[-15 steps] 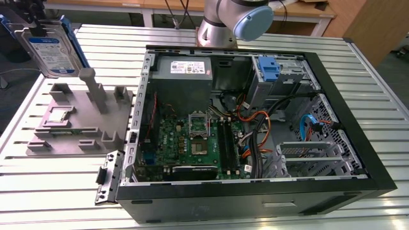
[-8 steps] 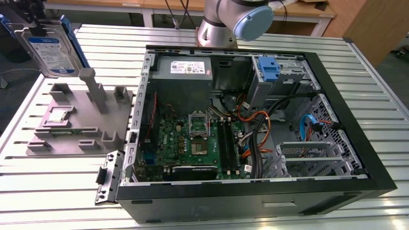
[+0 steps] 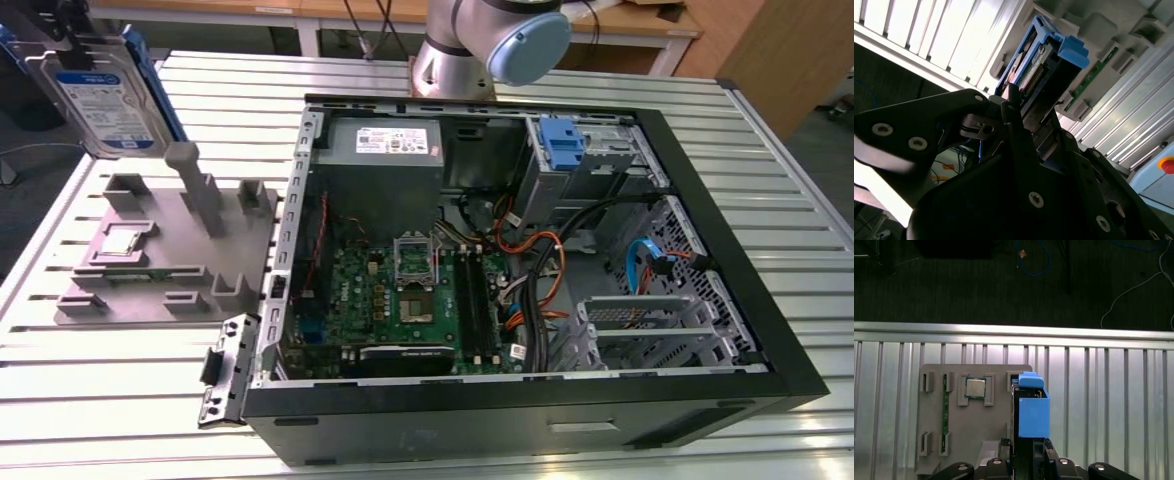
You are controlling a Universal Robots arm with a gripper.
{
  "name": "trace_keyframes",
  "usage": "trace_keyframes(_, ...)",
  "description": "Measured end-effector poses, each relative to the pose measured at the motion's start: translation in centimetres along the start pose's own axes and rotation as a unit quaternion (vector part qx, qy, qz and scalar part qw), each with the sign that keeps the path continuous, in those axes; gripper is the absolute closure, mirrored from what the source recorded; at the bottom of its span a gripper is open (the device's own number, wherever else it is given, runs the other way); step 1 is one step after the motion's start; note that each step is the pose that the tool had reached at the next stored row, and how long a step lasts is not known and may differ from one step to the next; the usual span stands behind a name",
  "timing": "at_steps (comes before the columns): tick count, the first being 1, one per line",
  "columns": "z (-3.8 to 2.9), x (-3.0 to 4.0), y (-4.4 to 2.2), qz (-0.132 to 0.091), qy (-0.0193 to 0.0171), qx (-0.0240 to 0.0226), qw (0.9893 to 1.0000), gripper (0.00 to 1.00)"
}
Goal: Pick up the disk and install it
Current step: 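Pick up the disk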
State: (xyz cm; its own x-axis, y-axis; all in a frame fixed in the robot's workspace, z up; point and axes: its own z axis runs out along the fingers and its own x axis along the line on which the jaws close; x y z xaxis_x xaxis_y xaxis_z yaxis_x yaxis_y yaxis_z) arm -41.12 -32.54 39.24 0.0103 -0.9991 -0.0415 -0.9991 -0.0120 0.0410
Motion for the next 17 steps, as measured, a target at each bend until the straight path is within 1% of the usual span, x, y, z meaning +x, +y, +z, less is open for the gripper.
trace_keyframes(9, -1.06, -0.04, 0.04, 0.000, 0.0000, 0.0000, 1.0000, 0.65)
trace_keyframes(17, -2.25, -0.09, 0.09, 0.000, 0.0000, 0.0000, 1.0000, 0.65)
